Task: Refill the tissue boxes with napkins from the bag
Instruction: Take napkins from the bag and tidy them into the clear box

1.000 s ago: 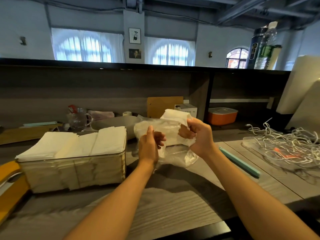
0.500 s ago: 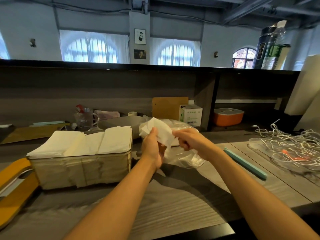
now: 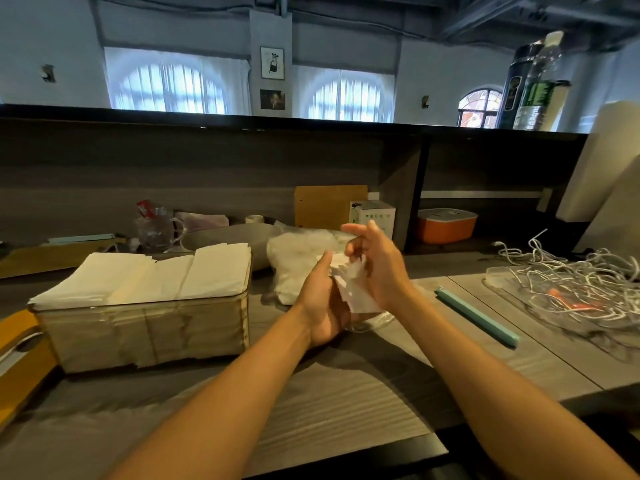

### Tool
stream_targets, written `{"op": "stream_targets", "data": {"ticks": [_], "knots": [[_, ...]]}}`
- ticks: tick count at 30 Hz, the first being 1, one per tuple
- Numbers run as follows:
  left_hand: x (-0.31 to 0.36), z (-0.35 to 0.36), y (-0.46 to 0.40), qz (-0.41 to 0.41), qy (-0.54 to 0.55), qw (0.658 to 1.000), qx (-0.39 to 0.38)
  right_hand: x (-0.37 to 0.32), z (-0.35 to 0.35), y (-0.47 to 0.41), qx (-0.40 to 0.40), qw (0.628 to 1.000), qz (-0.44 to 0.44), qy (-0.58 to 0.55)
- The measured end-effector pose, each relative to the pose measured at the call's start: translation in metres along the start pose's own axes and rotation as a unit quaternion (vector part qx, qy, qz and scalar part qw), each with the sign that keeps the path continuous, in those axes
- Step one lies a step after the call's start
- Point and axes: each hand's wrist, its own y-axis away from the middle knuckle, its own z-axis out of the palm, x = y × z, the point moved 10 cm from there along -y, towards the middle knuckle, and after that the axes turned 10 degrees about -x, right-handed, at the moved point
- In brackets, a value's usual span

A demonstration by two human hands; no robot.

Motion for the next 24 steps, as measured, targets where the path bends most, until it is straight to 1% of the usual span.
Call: {"op": "stream_targets", "data": {"ticks": [1, 3, 5, 8, 10, 12, 14, 16, 17, 21, 24], "knots": [[0.001, 0.002, 0.0, 0.003, -0.01, 1.0, 0.0, 0.004, 0.003, 0.0, 0.002, 0.999, 0.011, 0.046], [0.005, 0.001, 0.001, 0.02, -0.027, 0.999, 0.012, 0.005, 0.004, 0.001, 0.005, 0.995, 0.019, 0.101], [0.01, -0.005, 0.002, 0.033, -0.029, 0.998, 0.047, 0.002, 0.002, 0.0, -0.002, 0.987, 0.022, 0.16], [0.018, -0.021, 0.003, 0.061, -0.051, 0.991, 0.111, 0.009, 0.004, -0.003, -0.036, 0.983, 0.046, 0.172], [0.021, -0.028, 0.004, 0.074, -0.039, 0.987, 0.14, 0.015, 0.008, -0.002, -0.046, 0.982, 0.07, 0.168], [0.025, -0.04, 0.007, 0.094, -0.04, 0.977, 0.187, 0.016, 0.007, -0.004, -0.045, 0.974, 0.08, 0.209], [0.035, -0.051, 0.009, 0.12, -0.085, 0.965, 0.218, 0.013, 0.005, -0.005, -0.048, 0.964, 0.073, 0.251], [0.039, -0.055, 0.009, 0.123, -0.146, 0.955, 0.227, 0.011, 0.001, -0.006, -0.037, 0.961, 0.065, 0.267], [0.04, -0.055, 0.009, 0.123, -0.159, 0.953, 0.225, 0.01, -0.002, -0.007, -0.023, 0.959, 0.057, 0.276], [0.036, -0.052, 0.007, 0.119, -0.152, 0.957, 0.217, 0.0, -0.013, -0.006, 0.026, 0.956, 0.015, 0.29], [0.035, -0.05, 0.007, 0.12, -0.138, 0.96, 0.211, -0.004, -0.01, -0.006, 0.018, 0.952, 0.004, 0.306]]}}
